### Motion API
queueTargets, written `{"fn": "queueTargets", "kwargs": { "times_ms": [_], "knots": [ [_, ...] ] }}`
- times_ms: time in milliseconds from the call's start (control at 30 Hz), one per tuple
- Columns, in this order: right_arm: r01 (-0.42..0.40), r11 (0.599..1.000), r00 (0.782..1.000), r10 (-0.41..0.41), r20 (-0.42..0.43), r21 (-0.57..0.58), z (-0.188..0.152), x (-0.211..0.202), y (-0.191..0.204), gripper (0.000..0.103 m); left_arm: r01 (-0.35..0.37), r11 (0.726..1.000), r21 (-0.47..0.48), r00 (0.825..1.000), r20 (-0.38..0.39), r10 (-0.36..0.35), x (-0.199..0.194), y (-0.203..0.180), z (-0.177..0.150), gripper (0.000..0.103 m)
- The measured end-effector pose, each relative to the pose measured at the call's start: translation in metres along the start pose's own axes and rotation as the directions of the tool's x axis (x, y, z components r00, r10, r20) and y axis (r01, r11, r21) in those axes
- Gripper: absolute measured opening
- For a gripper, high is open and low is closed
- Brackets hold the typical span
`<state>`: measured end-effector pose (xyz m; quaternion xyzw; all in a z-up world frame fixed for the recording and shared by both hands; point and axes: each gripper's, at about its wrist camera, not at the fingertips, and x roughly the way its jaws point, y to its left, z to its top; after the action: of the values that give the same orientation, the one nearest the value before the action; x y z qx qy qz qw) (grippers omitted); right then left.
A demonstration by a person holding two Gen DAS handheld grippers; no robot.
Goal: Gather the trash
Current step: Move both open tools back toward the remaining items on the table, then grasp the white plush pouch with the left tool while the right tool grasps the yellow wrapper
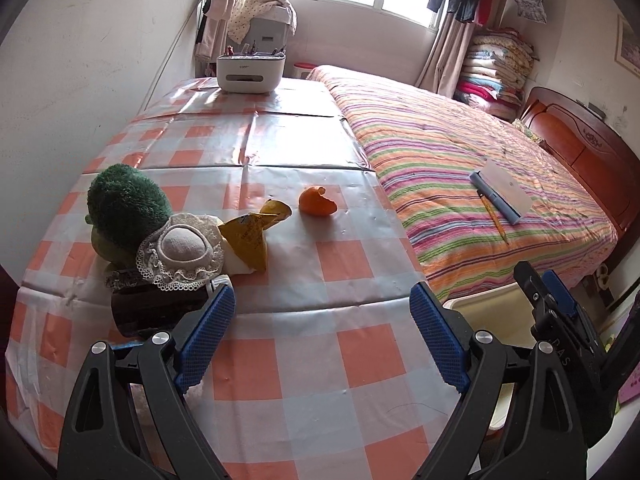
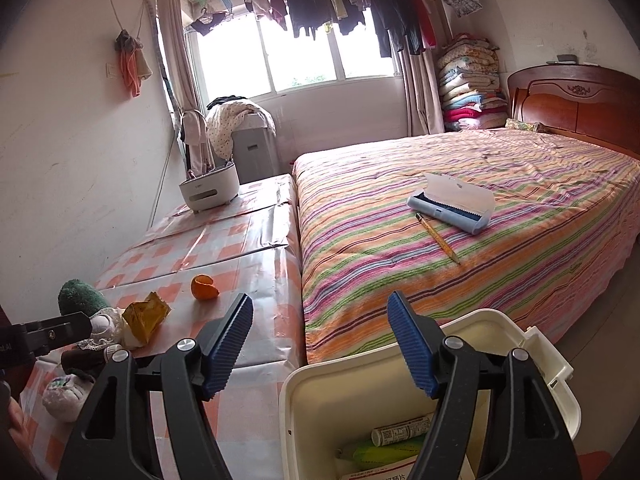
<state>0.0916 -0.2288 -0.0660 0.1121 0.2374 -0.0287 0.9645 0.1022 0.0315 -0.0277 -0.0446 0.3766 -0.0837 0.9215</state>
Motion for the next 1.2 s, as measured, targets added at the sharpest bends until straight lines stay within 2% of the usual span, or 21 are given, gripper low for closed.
{"fn": "queueTargets", "kwargs": {
  "times_ms": [167,300,400,700,1000,1200],
  "knots": [
    [-0.035,0.999,0.999,0.034,-0.018,-0.021,-0.005,0.007,0.017,0.068,-0.058,0.998,-0.006,0.996,0.065,0.059,-0.014,0.025,0.002,0.088],
    [-0.073,0.997,0.997,0.072,-0.03,-0.04,-0.007,0.01,0.033,0.068,-0.092,0.995,-0.03,0.993,0.073,0.094,-0.019,0.047,0.003,0.088],
    [-0.104,0.993,0.994,0.102,-0.044,-0.052,-0.01,0.015,0.045,0.068,-0.108,0.992,-0.07,0.993,0.04,0.111,-0.017,0.07,0.002,0.088],
    [-0.196,0.977,0.977,0.187,-0.098,-0.088,-0.019,0.025,0.074,0.068,-0.075,0.98,-0.185,0.995,-0.079,0.062,-0.002,0.124,-0.016,0.088],
    [-0.227,0.97,0.969,0.215,-0.124,-0.087,-0.023,0.032,0.086,0.068,-0.064,0.982,-0.177,0.984,-0.174,0.033,0.015,0.137,-0.036,0.088],
    [-0.25,0.965,0.961,0.237,-0.146,-0.082,-0.023,0.038,0.093,0.068,-0.093,0.987,-0.13,0.975,-0.212,0.064,0.026,0.134,-0.044,0.088]
  ]
}}
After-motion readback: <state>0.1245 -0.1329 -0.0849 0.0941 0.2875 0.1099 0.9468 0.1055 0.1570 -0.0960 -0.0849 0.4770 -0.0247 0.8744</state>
